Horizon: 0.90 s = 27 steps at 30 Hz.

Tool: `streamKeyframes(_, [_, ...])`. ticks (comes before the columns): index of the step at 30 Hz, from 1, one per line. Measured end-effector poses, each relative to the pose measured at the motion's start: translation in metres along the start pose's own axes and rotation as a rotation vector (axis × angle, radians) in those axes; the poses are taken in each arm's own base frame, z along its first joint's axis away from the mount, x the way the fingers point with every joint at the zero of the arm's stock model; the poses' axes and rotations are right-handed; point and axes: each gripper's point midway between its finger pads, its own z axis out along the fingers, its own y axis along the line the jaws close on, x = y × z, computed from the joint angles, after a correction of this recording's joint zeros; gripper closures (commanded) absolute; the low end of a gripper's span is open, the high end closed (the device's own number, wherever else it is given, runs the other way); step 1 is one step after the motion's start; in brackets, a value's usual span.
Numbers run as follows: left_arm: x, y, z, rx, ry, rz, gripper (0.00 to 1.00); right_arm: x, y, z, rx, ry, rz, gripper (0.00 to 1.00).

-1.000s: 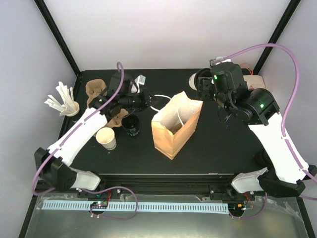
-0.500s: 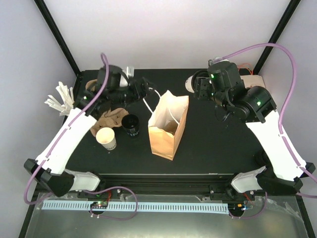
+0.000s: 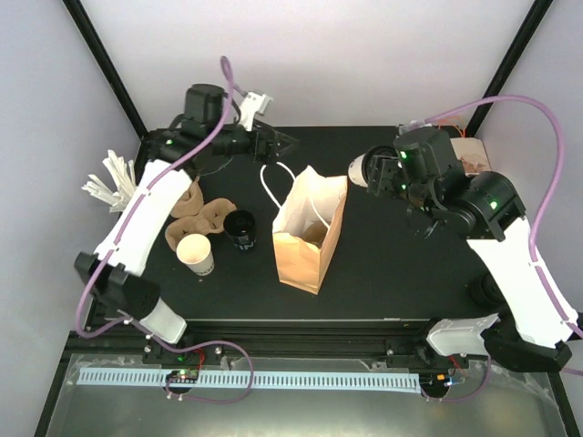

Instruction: Pack the takeout coffee

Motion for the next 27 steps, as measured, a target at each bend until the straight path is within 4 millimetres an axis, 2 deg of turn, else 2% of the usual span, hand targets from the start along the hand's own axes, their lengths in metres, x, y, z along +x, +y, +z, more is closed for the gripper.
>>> streamKeyframes(5, [0.029,0.005,0.048,0.162,0.085,0.112,0.01,0.005,-0.018,-0.016,0.037,-0.011,0.043,0.53])
streamKeyframes(8, [0.037,-0.006,0.064,0.259,0.087,0.21,0.01,0.014,-0.028,-0.02,0.052,-0.003,0.063,0.52])
streamKeyframes(12, [0.043,-0.026,0.077,0.395,0.082,0.348,0.02,0.027,-0.039,-0.025,0.071,0.015,0.074,0.52])
streamKeyframes(17, [0.055,-0.039,0.09,0.507,0.074,0.529,0.01,0.029,-0.044,-0.03,0.081,0.014,0.074,0.52])
streamKeyframes(21, [0.075,-0.044,0.098,0.507,0.118,0.667,0.01,0.032,-0.046,-0.03,0.089,0.025,0.07,0.52])
streamKeyframes(27, [0.098,-0.052,0.106,0.5,0.186,0.781,0.01,0.034,-0.048,-0.031,0.094,0.034,0.07,0.52])
